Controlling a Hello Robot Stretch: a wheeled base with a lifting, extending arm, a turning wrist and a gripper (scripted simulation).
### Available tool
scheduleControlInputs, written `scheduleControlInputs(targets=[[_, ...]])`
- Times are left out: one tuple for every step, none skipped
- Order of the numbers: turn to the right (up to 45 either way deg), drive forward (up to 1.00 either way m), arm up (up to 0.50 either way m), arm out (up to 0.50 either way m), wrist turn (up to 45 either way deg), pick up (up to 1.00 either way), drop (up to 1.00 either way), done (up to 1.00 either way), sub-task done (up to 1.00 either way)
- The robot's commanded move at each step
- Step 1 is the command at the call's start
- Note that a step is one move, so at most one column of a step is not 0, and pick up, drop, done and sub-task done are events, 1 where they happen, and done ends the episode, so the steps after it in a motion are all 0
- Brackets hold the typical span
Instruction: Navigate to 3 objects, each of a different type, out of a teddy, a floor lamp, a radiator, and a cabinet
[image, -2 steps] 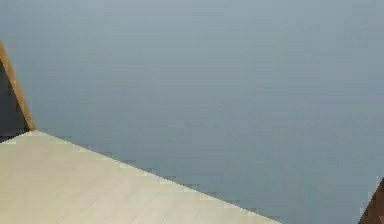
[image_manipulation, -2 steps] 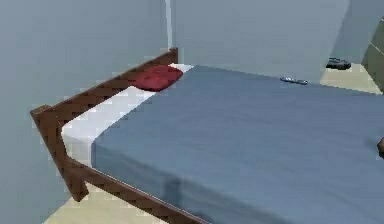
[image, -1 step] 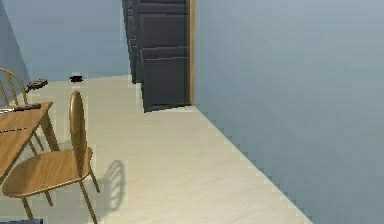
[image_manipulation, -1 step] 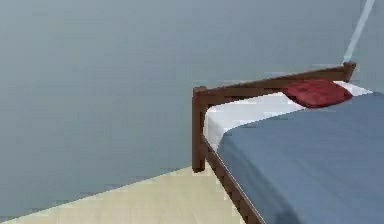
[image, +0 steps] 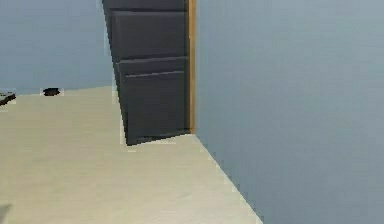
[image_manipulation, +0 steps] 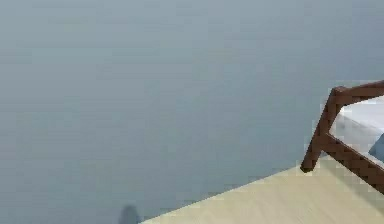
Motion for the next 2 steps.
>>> scheduleControlInputs(targets=[[-21.0,0.00,0.00,0.00,0.0,0.00,0.00,0.00,0.00],[0.0,1.00,0.00,0.00,0.0,0.00,0.00,0.00,0.00]])
